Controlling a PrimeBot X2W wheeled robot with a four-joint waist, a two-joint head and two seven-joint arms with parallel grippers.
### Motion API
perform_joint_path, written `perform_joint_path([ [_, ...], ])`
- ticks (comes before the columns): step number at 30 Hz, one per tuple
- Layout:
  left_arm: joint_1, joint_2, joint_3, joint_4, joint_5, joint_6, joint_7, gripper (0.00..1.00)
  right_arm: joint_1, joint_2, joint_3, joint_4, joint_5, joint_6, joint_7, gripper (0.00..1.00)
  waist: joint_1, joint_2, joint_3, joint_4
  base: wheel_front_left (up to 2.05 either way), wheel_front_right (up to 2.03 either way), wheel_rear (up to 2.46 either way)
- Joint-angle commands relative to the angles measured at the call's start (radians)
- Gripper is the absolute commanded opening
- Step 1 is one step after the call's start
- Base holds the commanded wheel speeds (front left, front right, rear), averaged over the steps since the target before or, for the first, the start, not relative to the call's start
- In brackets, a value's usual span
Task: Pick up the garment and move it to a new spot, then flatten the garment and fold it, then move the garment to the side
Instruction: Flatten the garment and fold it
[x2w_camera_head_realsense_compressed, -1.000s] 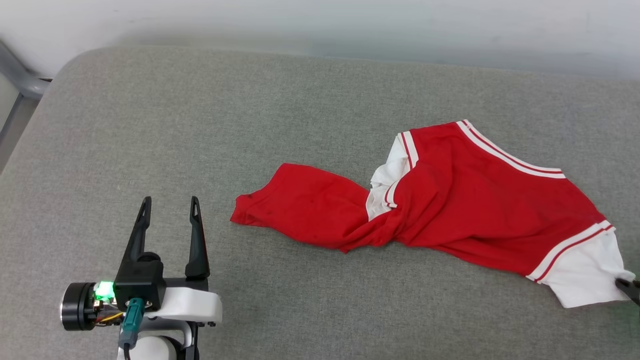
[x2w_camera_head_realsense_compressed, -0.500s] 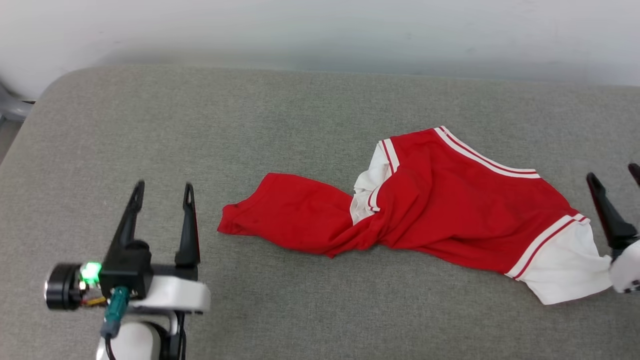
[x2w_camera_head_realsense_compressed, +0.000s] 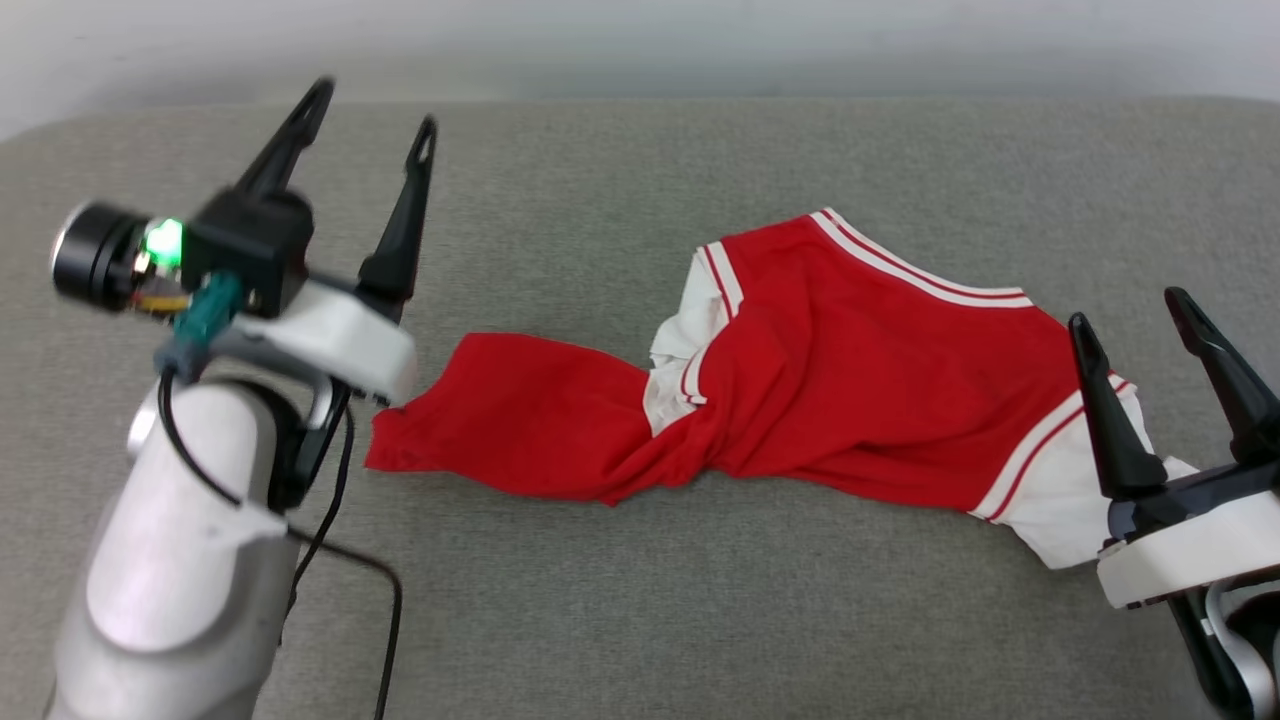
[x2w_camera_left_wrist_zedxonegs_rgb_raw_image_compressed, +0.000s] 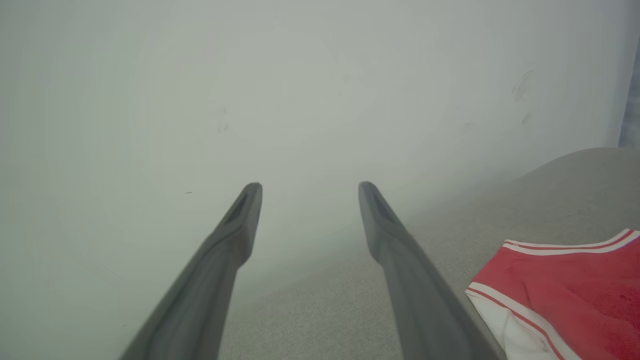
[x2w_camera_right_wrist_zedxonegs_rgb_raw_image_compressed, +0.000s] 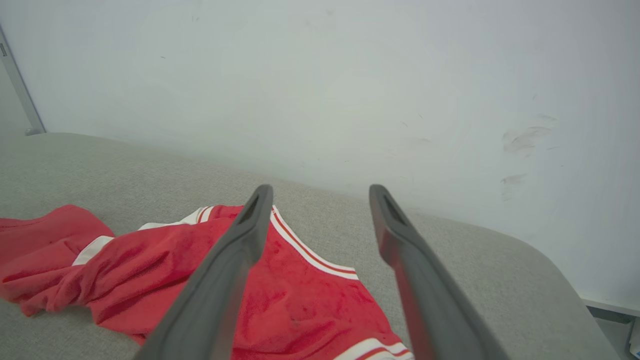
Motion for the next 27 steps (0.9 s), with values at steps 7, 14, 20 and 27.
perform_joint_path([
  [7,-0.193,0.022,-0.127,0.058,-0.171,-0.022,0.241,1.0,-0.013,0.044,0.019,-0.038,-0.033,-0.001,-0.021,1.0,0.0,0.0,0.063,-0.063,0.0,0.0,0.0],
  [14,-0.333,0.084,-0.36,0.128,-0.412,-0.023,0.546,1.0,-0.031,0.069,0.039,-0.011,-0.043,-0.001,-0.056,1.0,0.0,0.0,0.105,-0.108,0.0,0.0,0.0],
  [20,-0.425,0.129,-0.541,0.192,-0.546,-0.023,0.722,1.0,-0.052,0.076,0.05,0.016,-0.036,-0.001,-0.079,1.0,0.0,0.0,0.137,-0.145,0.0,0.0,0.0],
  [27,-0.507,0.168,-0.738,0.248,-0.621,-0.023,0.78,1.0,-0.085,0.071,0.065,0.048,-0.024,-0.001,-0.106,1.0,0.0,0.0,0.176,-0.178,0.0,0.0,0.0],
])
